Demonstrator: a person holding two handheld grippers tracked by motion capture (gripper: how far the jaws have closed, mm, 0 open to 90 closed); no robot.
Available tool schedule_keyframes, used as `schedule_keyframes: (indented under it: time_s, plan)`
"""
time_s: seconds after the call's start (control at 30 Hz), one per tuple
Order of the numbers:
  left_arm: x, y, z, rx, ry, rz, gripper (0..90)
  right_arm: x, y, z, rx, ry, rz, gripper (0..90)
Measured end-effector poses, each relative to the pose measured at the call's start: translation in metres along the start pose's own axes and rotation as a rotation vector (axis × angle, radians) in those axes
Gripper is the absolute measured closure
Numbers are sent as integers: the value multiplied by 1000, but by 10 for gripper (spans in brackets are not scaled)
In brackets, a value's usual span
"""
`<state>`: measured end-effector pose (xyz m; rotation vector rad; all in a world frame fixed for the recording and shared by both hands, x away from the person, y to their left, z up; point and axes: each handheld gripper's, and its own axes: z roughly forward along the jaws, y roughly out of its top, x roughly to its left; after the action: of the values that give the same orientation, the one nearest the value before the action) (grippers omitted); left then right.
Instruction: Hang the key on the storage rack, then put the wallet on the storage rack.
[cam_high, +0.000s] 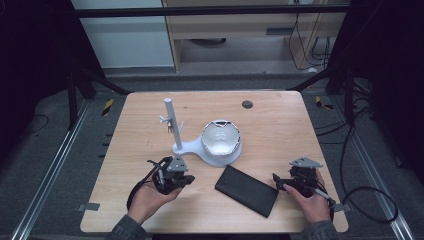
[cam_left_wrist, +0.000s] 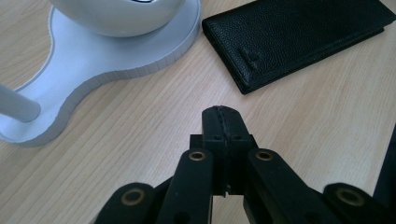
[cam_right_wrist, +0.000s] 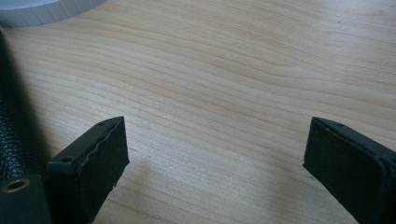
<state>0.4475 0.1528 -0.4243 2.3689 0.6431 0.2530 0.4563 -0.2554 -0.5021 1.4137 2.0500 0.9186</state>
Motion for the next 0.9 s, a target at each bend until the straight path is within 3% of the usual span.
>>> schedule_keyframes:
  time_s: [0.33, 0.9]
  plan:
    - [-5, 2, 28, 34, -43, 17, 896, -4, 2, -4, -24, -15, 13, 76]
    - [-11, 4, 55, 101, -95, 39, 897, -4, 2, -5, -20, -20, 12, 79]
